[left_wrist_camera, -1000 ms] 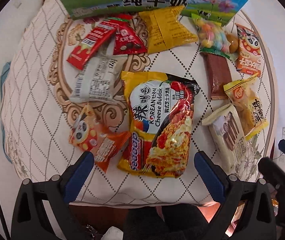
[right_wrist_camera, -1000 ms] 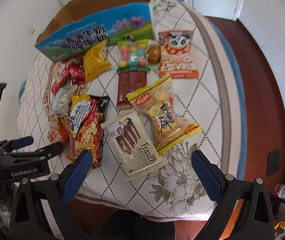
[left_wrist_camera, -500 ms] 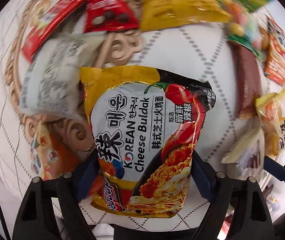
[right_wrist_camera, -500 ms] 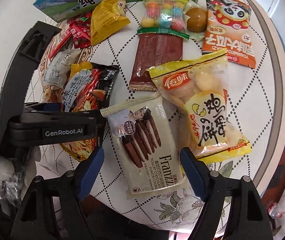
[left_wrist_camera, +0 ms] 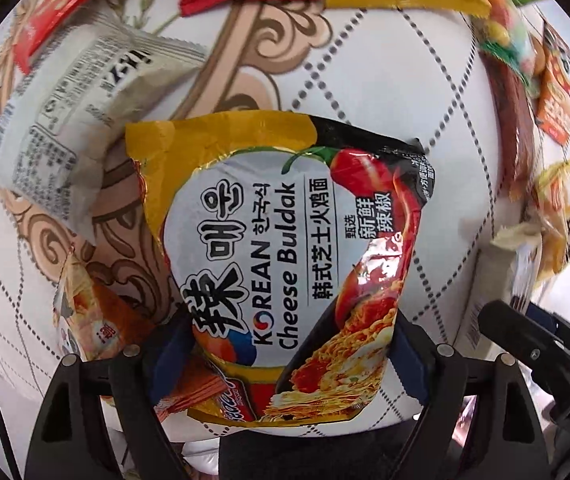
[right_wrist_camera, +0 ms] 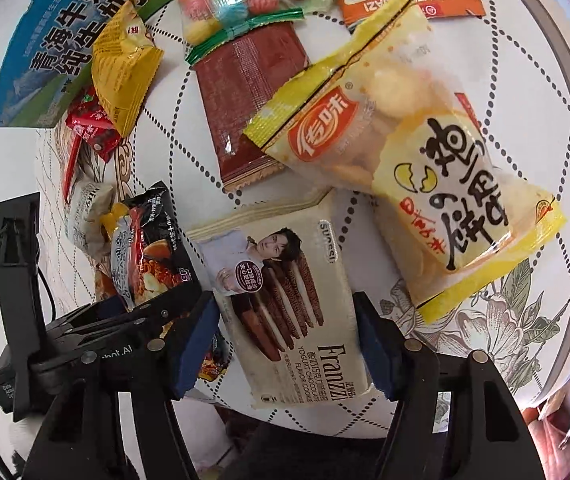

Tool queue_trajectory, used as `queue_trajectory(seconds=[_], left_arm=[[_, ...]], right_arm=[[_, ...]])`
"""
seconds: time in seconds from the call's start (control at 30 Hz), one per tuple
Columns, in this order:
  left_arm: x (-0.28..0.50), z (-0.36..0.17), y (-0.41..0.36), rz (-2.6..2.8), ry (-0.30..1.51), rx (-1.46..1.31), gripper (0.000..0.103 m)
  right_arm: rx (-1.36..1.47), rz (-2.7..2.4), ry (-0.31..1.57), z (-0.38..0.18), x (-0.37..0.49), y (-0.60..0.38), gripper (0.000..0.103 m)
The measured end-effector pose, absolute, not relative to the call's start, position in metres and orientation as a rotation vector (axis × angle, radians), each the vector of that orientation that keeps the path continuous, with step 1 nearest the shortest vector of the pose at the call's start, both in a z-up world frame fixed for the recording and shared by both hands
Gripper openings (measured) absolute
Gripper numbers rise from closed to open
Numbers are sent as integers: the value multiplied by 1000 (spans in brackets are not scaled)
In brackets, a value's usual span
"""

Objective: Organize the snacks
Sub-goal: 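Grasp the Cheese Buldak noodle pack with left tool while right tool grasps the Franzzi cookie pack, then carry noodle pack with left tool while right tool carries cookie pack into the cardboard box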

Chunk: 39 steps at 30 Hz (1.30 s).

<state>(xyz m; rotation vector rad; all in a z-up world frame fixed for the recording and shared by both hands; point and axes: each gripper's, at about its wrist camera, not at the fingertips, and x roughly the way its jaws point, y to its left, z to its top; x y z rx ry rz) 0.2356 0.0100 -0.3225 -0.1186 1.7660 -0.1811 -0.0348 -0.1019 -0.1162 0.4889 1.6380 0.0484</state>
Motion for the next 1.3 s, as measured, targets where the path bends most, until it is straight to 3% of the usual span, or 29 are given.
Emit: queue_trajectory(seconds=[0.17, 0.3, 0.43, 1.0, 1.3], left_arm=[[233, -315, 37, -220, 1741, -159, 87], [220, -300, 50, -206, 1689, -150, 86], [197, -270, 46, -171, 1654, -120, 86], [163, -148, 71, -136, 1530, -134, 86], [186, -204, 68, -118, 1684, -209, 86]], right_arm=[[360, 21, 1654, -97, -37, -80, 72], [289, -40, 1663, -114, -39, -57, 72], [219, -71, 1637, -121, -46, -37, 66], [256, 60, 1494, -34, -78, -19, 62], [187, 18, 1570, -90, -48, -47, 64]])
